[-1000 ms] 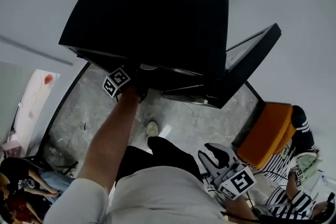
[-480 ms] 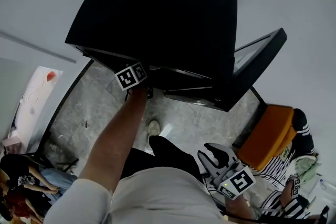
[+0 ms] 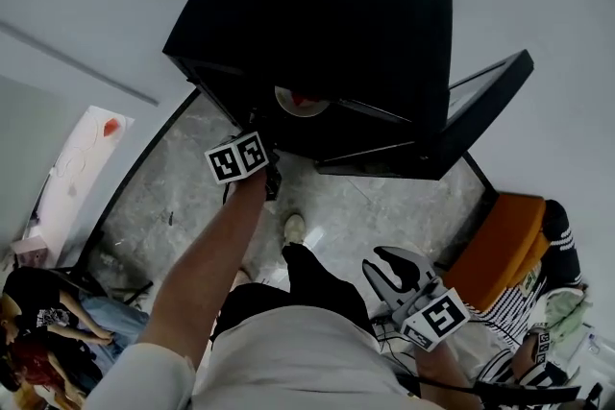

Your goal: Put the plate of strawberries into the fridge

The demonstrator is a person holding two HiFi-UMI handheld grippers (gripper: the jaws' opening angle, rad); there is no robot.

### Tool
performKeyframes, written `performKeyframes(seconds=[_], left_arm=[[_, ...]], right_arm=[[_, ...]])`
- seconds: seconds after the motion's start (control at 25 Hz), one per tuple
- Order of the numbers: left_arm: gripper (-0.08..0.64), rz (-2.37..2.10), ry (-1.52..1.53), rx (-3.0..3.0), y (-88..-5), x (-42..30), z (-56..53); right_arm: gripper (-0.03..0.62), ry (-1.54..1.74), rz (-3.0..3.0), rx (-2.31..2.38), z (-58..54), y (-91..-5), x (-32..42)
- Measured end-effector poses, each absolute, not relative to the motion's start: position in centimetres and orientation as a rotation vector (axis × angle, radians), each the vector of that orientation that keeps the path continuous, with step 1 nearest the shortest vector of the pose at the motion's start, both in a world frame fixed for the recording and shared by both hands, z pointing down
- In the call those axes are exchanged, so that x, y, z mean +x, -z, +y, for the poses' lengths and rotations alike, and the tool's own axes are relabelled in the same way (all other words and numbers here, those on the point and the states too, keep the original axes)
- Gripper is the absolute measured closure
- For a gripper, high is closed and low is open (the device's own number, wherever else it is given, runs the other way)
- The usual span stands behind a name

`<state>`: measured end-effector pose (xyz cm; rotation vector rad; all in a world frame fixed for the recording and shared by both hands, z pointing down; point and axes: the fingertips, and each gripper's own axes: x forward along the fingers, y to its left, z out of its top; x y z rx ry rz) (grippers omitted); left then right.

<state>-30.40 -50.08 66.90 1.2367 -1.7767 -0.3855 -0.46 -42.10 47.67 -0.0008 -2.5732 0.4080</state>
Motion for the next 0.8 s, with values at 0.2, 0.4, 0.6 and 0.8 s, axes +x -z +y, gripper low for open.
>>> performKeyframes(seconds=[0.2, 0.4, 0.6, 0.8], left_arm=[[0.371, -1.664, 0.49, 1.409, -61.8, -27.5, -44.5], [0.428, -1.54, 0.527, 1.655, -55.1, -23.6, -37.5], [0.546, -1.449, 0.464, 1.877, -49.5, -19.3, -28.0], [0.548, -1.356, 0.344, 1.956, -47.5, -15.0, -16.9]], right_arm=[[0.472, -0.366, -2.608, 0.005, -39.2, -47.0, -1.4], [0.474, -0.313, -2.642, -0.002, -34.3, -46.6, -2.0], [0.535, -0.305, -2.667, -0.018, -27.7, -46.2, -2.1], [0.558, -0.278, -2.698, -0.04, -20.0, -44.9, -2.0]])
